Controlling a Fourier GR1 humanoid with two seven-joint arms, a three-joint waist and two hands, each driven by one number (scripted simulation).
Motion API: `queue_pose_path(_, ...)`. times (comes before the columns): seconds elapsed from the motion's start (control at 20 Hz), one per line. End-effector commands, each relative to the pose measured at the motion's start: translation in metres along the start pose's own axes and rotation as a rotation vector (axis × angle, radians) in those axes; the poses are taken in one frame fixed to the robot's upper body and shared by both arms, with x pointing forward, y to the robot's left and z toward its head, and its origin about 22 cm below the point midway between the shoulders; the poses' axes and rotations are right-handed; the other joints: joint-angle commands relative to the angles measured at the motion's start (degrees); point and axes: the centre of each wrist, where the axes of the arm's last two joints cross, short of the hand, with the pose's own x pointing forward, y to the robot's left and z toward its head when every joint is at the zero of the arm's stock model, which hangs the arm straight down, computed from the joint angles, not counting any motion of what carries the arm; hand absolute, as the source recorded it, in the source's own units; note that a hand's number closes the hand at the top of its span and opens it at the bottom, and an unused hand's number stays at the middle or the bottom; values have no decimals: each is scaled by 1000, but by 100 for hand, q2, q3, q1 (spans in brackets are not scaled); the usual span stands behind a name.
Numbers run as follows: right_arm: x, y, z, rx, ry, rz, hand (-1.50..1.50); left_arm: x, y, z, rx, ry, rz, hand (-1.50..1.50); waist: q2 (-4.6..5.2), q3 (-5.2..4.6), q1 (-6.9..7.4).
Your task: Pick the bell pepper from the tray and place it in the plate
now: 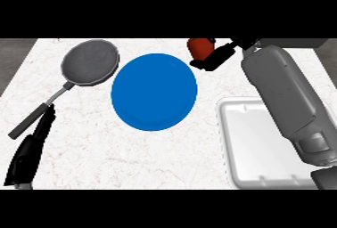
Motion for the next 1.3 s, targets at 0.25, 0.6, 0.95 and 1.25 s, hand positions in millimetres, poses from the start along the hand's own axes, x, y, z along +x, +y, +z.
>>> queue_pose_path(0.25, 42, 67, -46, 174, 75, -11, 150, 11, -13, -1, -15, -16, -1, 0, 40, 0, 87)
queue_pose_path(0.6, 46, 116, -44, 252, 124, -2, 150, 17, 2, -13, -37, -21, 10, 0, 58, 0, 183)
queue_pose_path(0.95, 30, 139, -25, 202, 337, -158, -150, 12, -2, -12, -60, -50, -16, 0, 101, -4, 456)
queue_pose_path(1.25, 21, 149, -18, 178, 333, -183, -150, 28, -15, -33, -66, -59, 2, 0, 137, 2, 445)
